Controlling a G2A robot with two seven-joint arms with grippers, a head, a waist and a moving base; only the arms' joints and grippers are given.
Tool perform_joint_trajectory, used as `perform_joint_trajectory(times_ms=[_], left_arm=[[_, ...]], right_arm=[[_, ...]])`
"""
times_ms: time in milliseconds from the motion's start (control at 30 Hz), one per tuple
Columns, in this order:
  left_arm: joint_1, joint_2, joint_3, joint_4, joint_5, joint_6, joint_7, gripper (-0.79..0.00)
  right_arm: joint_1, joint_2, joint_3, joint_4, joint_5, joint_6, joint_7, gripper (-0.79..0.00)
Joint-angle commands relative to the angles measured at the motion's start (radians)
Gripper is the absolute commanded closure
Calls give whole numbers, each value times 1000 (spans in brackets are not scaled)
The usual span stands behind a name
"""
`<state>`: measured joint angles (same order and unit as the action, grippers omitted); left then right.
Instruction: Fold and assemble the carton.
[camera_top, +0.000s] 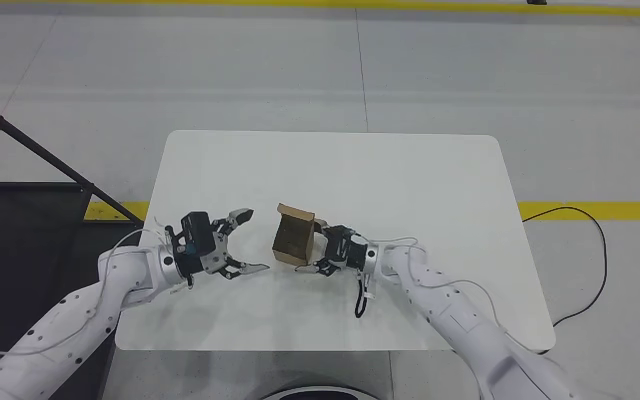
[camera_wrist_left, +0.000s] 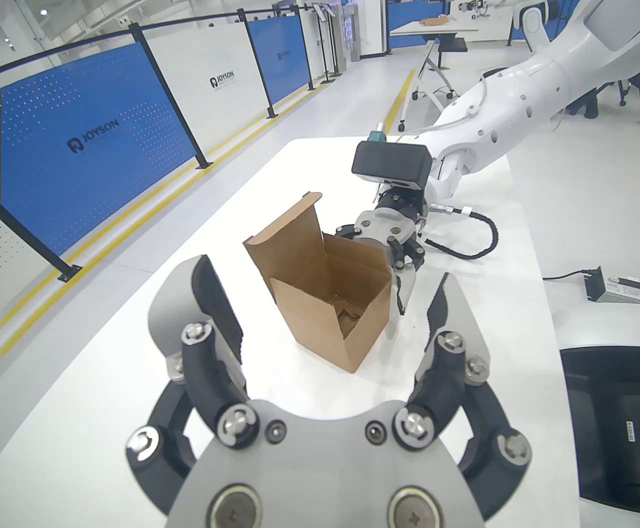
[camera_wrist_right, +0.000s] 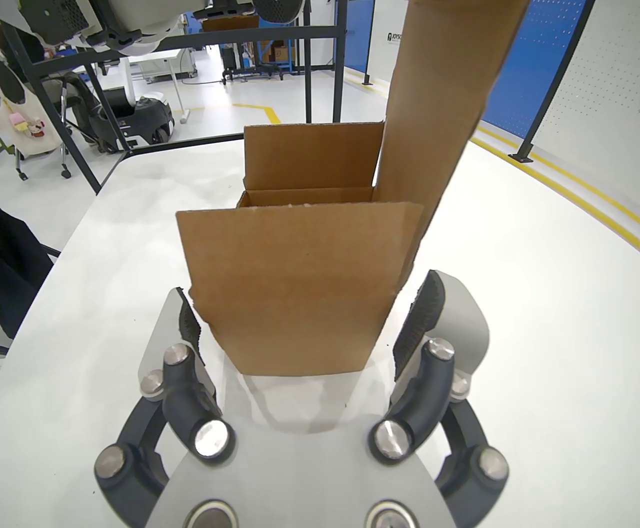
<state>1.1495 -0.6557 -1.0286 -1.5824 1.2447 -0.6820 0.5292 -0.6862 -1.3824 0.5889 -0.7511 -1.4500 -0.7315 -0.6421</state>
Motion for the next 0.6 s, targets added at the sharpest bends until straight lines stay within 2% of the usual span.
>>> perform_joint_trajectory(times_ms=[0, 100, 200, 300, 567], left_arm=[[1, -3, -4, 2, 3, -3, 0, -785], [1, -8, -9, 4, 8, -9, -1, -785], [2, -12, -14, 7, 12, -14, -1, -785], [3, -16, -19, 8, 16, -17, -4, -785], [10, -27, -33, 10, 23, -27, -13, -785]], right_arm=[[6, -5, -4, 14, -4, -7, -11, -702], [14, -14, -9, 31, -8, -16, -23, -671], [20, -21, -13, 46, -11, -22, -38, -533], [26, -28, -16, 61, -15, -27, -47, -477], [36, -43, -21, 88, -26, -34, -72, -388]])
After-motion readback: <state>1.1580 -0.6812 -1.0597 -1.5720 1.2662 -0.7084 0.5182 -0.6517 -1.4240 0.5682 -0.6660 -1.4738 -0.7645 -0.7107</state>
